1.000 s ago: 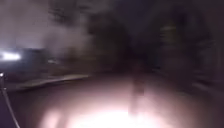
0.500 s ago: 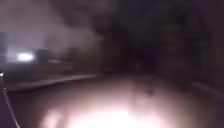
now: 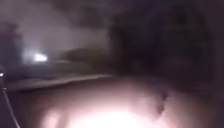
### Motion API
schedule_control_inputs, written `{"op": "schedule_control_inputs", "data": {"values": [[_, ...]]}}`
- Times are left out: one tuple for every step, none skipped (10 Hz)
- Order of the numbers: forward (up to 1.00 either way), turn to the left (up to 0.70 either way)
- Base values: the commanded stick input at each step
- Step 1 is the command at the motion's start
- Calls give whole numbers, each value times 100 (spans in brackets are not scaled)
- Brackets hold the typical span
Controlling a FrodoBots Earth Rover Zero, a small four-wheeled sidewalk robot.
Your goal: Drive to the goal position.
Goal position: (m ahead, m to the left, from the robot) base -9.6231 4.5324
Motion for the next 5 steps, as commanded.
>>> {"op": "schedule_control_inputs", "data": {"values": [[0, 50], [0, 50], [0, 50], [0, 50], [0, 50]]}}
